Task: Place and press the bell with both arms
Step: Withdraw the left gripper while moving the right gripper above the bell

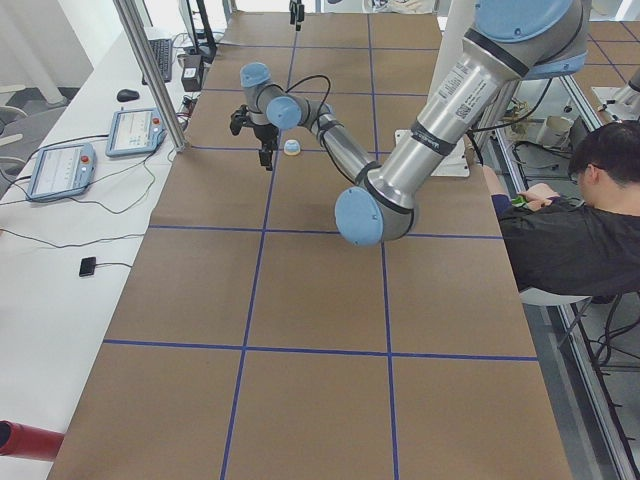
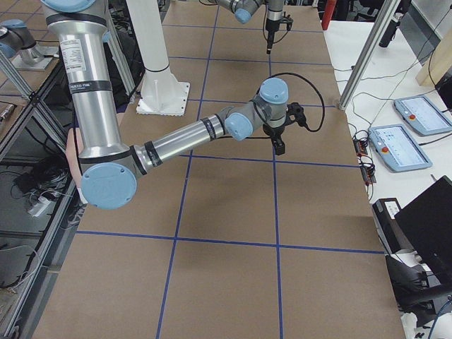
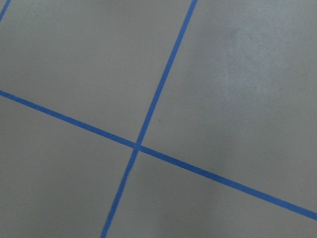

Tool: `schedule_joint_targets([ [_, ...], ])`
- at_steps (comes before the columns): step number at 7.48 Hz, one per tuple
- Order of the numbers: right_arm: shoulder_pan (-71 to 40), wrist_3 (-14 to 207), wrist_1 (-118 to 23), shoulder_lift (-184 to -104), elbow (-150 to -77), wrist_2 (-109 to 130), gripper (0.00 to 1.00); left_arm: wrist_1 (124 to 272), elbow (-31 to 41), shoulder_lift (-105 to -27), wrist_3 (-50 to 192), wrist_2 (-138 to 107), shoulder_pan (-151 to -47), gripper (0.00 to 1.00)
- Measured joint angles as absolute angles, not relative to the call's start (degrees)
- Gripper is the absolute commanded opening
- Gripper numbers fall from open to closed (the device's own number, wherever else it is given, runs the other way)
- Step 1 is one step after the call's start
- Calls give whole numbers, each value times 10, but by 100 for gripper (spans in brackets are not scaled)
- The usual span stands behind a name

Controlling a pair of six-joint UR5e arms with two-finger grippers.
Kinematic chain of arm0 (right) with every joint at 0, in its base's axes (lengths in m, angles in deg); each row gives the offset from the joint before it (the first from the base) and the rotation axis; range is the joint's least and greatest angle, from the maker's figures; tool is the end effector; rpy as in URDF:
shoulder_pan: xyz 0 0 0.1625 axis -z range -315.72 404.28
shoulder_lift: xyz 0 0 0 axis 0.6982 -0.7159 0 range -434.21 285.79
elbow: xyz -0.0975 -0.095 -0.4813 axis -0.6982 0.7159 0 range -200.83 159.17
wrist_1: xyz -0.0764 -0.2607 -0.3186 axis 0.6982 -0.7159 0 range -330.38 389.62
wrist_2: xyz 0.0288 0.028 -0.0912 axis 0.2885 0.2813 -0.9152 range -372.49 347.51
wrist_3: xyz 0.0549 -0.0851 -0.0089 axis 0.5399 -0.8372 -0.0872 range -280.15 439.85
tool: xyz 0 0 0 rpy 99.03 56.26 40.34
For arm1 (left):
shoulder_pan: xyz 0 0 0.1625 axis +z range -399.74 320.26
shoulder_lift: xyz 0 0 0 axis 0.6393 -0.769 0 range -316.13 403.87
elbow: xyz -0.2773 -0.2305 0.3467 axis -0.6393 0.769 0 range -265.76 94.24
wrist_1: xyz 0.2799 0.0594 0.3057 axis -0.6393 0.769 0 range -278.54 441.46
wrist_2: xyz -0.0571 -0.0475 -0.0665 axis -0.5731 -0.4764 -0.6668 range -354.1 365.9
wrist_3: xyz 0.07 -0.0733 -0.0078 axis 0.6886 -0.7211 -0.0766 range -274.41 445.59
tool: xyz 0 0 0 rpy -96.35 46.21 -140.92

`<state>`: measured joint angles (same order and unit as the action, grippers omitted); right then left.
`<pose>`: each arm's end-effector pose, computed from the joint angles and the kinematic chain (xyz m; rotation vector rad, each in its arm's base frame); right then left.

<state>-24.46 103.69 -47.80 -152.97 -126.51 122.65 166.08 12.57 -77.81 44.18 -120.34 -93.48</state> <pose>-0.1510 -0.5570 0.4652 0.3129 -0.9476 -0.2300 0.3523 -0.6040 0.3437 0.0707 0.8427 0.1067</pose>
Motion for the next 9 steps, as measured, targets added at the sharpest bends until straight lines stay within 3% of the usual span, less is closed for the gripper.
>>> schedule_joint_targets([
  [2, -171, 1129, -490, -1458, -1261, 1174, 99, 1659, 208, -659, 558, -1203, -1000, 100],
  [5, -44, 1240, -563, -1321, -1222, 1060, 99, 1658, 221, -560, 745, -1205, -1094, 100],
  [9, 52, 1335, -580, -1157, -1092, 979, 98, 1679, 229, -444, 853, -1210, -1191, 100],
])
